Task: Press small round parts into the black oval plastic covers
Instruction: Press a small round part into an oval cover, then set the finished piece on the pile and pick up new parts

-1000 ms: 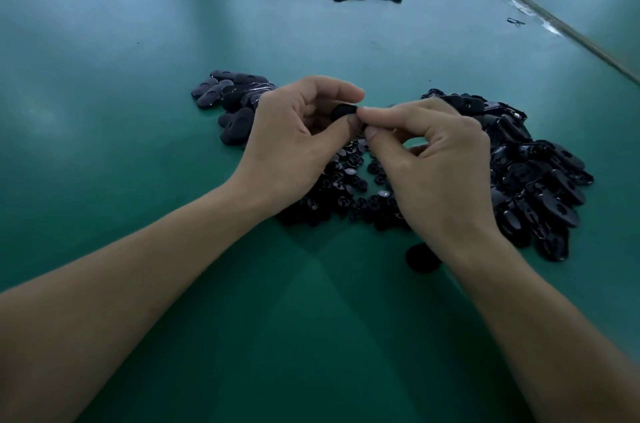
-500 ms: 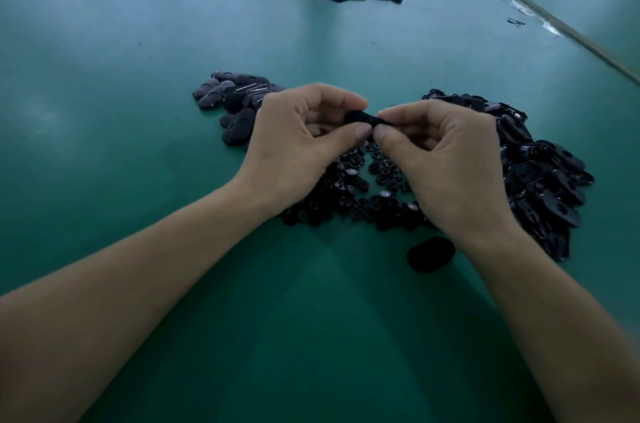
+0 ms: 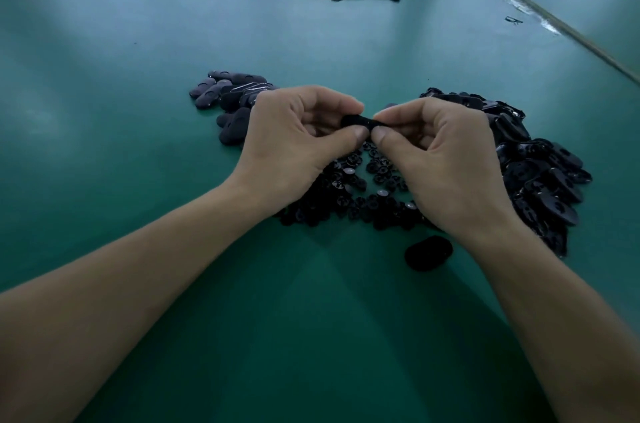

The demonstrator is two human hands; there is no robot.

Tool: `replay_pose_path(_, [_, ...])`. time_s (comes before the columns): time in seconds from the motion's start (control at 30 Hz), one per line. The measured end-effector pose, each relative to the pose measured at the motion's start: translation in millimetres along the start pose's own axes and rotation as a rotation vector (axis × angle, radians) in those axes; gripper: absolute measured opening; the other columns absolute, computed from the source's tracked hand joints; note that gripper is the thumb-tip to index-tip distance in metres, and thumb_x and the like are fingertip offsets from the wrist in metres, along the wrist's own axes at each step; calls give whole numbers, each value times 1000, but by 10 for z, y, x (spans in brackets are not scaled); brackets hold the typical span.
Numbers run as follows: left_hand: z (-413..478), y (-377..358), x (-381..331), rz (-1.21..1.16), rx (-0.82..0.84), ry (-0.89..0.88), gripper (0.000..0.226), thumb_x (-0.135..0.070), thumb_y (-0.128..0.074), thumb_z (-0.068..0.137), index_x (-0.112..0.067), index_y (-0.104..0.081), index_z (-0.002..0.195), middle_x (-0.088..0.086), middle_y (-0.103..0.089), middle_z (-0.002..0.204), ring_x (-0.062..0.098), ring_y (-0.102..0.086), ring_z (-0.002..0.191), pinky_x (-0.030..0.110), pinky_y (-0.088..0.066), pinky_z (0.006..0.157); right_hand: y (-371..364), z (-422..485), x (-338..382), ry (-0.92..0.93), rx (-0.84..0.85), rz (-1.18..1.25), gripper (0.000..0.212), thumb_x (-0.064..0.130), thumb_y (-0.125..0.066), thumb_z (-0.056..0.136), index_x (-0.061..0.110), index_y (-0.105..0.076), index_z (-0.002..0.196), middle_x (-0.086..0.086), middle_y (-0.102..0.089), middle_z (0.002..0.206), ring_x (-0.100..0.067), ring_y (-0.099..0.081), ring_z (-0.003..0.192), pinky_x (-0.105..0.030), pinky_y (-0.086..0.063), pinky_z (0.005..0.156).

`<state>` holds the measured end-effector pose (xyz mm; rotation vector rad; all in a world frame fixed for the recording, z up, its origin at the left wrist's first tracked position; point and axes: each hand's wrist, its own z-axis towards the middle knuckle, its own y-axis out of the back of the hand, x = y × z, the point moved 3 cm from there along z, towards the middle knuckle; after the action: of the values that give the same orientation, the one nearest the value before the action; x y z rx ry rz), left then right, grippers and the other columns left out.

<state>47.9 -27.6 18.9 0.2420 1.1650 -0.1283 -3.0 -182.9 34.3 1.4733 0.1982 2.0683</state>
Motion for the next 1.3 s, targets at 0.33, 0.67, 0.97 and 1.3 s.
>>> replay_pose_path(0.33, [-15,-8,-10,28,-49,-21,26,5,-81,76,-19,-71,82,-8,-74,69,5,-68,63,18,-56,65,-3,-21,-1,-17,6,15,17,11,-71,89,25,-75,96,12,-74,86,-2,-71,81,-32,-59,84])
replay_pose_path(0.67, [-12,54,-12,64,-226,-63,19,-13,-73,84,-29,-67,93,-3,-73,80,21,-72,75,36,-61,73,345,8,-128,-188,-116,-837,40,12,-52,93,16,-62,131,-15,-55,133,-38,-44,122,-43,-35,103])
replay_pose_path(0.97, [99,239,71,58,-454,41,13,-20,-71,84,-32,-65,87,-6,-74,80,20,-71,71,38,-60,71,433,15,-291,-340,-30,-935,36,32,-53,97,21,-63,130,-20,-53,129,-42,-43,122,-48,-37,101])
replay_pose_path(1.3, [191,367,198,-152,-604,215,15,-2,-55,99,-16,-60,102,-2,-68,85,1,-65,58,19,-54,60,357,31,-223,-218,-18,-858,38,45,-46,97,25,-70,117,-17,-62,118,-39,-50,113,-46,-42,96])
